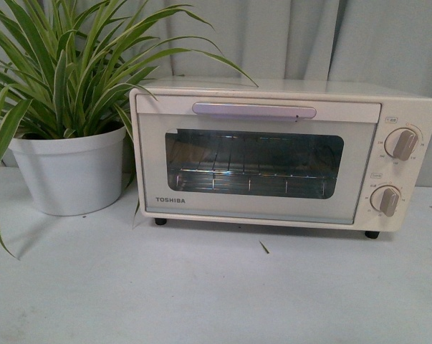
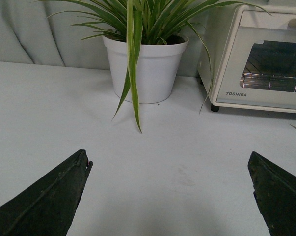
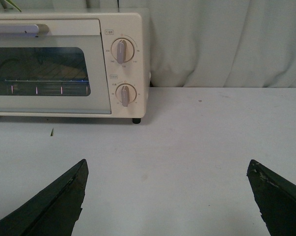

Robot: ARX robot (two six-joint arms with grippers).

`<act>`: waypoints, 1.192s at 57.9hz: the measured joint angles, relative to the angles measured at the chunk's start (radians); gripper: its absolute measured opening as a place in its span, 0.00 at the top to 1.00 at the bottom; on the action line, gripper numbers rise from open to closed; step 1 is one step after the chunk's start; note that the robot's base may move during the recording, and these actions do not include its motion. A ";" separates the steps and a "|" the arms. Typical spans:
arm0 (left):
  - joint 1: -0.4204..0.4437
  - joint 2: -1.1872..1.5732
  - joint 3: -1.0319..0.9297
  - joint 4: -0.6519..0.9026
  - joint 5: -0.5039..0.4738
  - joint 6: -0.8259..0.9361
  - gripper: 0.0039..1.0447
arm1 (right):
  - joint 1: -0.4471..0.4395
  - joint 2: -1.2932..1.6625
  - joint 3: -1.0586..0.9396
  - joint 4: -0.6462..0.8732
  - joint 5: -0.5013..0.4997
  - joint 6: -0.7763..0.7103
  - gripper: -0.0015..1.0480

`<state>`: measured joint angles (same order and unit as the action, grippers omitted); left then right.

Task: Open oven

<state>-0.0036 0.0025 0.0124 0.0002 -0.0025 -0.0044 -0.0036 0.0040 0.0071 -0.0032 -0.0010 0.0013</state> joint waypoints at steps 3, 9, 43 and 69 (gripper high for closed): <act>0.000 0.000 0.000 0.000 0.000 0.000 0.06 | 0.000 0.000 0.000 0.000 0.000 0.000 0.09; 0.000 0.000 0.000 0.000 0.000 0.000 0.06 | 0.000 0.000 0.000 0.000 0.000 0.000 0.09; -0.070 0.243 0.066 -0.086 -0.165 -0.278 0.06 | 0.000 0.000 0.000 0.000 0.000 0.000 0.09; -0.414 1.121 0.362 0.322 -0.094 -0.805 0.06 | 0.000 0.000 0.000 0.000 0.000 0.000 0.09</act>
<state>-0.4175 1.1233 0.3748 0.3225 -0.0967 -0.8093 -0.0036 0.0040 0.0071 -0.0032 -0.0010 0.0010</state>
